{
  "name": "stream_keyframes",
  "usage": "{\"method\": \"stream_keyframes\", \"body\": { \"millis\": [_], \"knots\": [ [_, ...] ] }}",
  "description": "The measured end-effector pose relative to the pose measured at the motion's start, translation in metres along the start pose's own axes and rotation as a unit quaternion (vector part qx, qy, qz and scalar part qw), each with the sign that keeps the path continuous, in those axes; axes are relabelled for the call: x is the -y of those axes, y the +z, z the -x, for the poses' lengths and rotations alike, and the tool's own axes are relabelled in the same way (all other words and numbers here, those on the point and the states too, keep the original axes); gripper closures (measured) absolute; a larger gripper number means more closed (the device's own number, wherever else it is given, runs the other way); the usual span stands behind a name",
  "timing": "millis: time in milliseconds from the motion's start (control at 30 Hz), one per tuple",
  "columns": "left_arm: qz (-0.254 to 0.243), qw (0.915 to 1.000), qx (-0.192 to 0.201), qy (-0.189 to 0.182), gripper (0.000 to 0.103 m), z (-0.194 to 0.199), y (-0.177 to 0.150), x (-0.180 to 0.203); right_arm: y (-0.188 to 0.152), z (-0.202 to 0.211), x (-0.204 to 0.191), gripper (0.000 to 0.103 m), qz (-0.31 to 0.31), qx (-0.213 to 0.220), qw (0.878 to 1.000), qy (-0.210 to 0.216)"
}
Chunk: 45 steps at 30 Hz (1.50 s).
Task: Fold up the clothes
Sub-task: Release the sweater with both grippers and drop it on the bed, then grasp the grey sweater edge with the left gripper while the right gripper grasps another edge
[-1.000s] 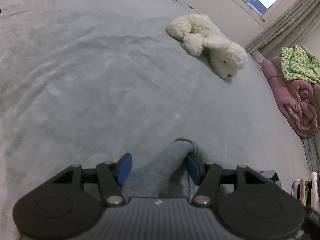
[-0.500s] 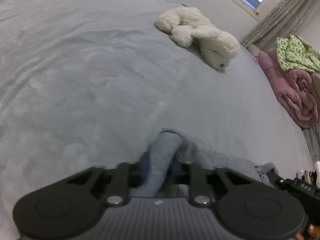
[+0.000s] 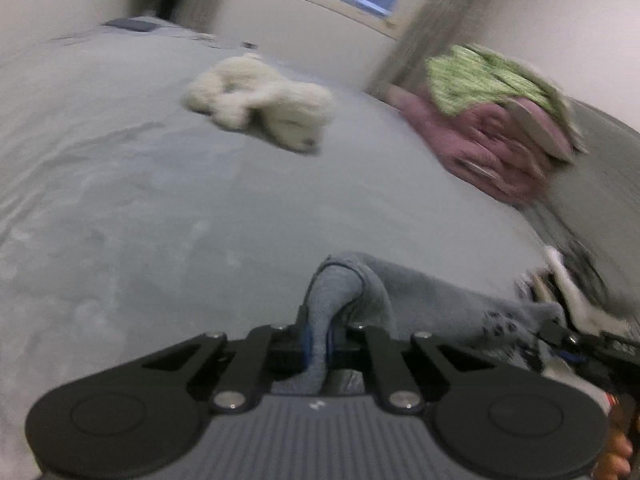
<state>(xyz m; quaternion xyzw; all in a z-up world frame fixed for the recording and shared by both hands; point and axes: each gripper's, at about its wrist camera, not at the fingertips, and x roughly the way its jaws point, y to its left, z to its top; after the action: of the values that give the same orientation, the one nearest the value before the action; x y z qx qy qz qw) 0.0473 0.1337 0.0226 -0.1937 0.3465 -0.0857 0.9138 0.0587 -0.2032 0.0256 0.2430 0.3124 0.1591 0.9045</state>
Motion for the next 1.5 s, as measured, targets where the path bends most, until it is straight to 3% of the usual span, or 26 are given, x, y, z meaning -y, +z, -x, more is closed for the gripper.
{"method": "stream_keyframes", "body": {
  "millis": [100,333,533,833,933,1000,1067,1133,1167,1200,1367,1500],
  "knots": [
    [-0.013,0.9989,-0.027,-0.035,0.097,0.015,-0.010,0.006,-0.014,0.018,0.003,0.085,0.005,-0.004,1.000,0.002],
    [-0.077,0.9947,-0.039,-0.056,0.097,0.050,-0.031,0.027,-0.051,0.060,0.003,0.085,0.029,-0.018,0.999,0.002],
    [-0.149,0.9844,-0.081,-0.048,0.097,0.065,-0.071,0.038,-0.088,0.091,0.000,0.086,0.067,-0.038,0.997,-0.012],
    [-0.185,0.9712,-0.150,-0.007,0.097,0.070,-0.143,0.028,-0.130,0.094,0.000,0.092,0.099,-0.121,0.987,-0.045],
    [-0.186,0.9721,-0.143,-0.009,0.096,0.078,-0.147,0.030,-0.130,0.094,0.000,0.091,0.097,-0.131,0.986,-0.036],
    [-0.181,0.9741,-0.135,-0.014,0.095,0.083,-0.145,0.029,-0.125,0.098,-0.005,0.084,0.108,-0.127,0.986,-0.030],
    [-0.174,0.9773,-0.120,-0.018,0.087,0.089,-0.139,0.024,-0.118,0.101,-0.009,0.081,0.121,-0.126,0.984,-0.026],
    [-0.166,0.9803,-0.105,-0.021,0.072,0.094,-0.134,0.019,-0.112,0.107,-0.014,0.064,0.130,-0.119,0.984,-0.024],
    [-0.162,0.9816,-0.098,-0.023,0.060,0.097,-0.131,0.017,-0.109,0.110,-0.017,0.062,0.135,-0.115,0.984,-0.023],
    [-0.158,0.9829,-0.091,-0.025,0.055,0.099,-0.128,0.015,-0.106,0.112,-0.019,0.062,0.140,-0.111,0.984,-0.022],
    [-0.138,0.9883,-0.054,-0.034,0.052,0.113,-0.114,0.004,-0.089,0.109,-0.033,0.062,0.159,-0.090,0.983,-0.020],
    [-0.117,0.9921,-0.044,-0.005,0.051,0.106,-0.107,-0.012,-0.076,0.087,-0.046,0.061,0.171,-0.082,0.982,-0.016]
  ]
}}
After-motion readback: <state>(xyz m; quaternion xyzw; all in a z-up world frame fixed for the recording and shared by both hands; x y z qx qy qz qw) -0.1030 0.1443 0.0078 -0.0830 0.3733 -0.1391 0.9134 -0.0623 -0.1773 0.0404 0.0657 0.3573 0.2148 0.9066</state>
